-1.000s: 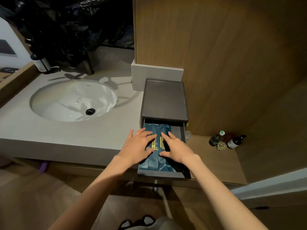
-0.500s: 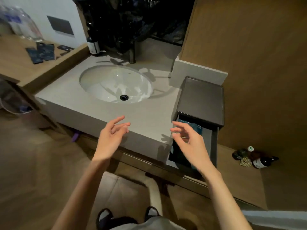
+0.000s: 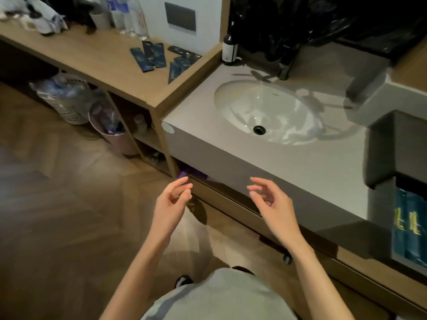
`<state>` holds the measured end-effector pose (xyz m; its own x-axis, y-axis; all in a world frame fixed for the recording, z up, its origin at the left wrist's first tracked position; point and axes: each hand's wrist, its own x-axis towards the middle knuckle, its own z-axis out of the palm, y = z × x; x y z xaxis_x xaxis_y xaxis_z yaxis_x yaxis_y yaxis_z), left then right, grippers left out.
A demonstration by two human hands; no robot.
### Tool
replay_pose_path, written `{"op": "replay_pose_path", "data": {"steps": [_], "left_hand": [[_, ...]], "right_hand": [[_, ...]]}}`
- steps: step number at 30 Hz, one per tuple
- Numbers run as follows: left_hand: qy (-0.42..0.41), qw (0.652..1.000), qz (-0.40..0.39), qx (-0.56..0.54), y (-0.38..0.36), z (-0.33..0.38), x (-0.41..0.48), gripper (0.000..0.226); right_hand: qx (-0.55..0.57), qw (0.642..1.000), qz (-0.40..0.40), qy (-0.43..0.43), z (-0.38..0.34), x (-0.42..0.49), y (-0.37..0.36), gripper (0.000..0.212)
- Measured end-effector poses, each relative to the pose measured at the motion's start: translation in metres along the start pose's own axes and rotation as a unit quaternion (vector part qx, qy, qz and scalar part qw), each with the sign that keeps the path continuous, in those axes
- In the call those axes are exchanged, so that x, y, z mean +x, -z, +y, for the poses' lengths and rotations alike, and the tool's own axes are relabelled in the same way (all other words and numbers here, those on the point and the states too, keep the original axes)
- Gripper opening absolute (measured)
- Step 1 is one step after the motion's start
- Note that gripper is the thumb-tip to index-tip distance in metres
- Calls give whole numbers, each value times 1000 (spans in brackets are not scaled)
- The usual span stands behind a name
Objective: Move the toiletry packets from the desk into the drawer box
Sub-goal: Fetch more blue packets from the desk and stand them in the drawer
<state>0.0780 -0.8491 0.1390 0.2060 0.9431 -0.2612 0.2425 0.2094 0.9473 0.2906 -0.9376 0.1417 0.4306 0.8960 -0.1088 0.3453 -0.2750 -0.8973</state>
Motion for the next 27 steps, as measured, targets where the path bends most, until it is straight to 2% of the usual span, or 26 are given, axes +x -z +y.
{"op": "replay_pose_path", "data": {"steps": [5, 10, 19, 23, 27], "left_hand": [[2, 1000, 9, -9, 66, 12, 52, 31], [-39, 999, 17, -15, 116, 31, 125, 26], [-91, 995, 44, -20, 191, 75, 300, 20], [-82, 993, 69, -42, 210, 93, 382, 20], [-58, 995, 60, -51, 220, 96, 456, 23]], "right_hand": [[1, 1000, -15, 24, -55, 49, -65, 27], [8, 998, -5, 61, -106, 119, -110, 28], [15, 996, 32, 85, -162, 271, -193, 31], [2, 996, 34, 85, -191, 336, -219, 33], [-27, 996, 55, 58, -206, 395, -238, 31]]}}
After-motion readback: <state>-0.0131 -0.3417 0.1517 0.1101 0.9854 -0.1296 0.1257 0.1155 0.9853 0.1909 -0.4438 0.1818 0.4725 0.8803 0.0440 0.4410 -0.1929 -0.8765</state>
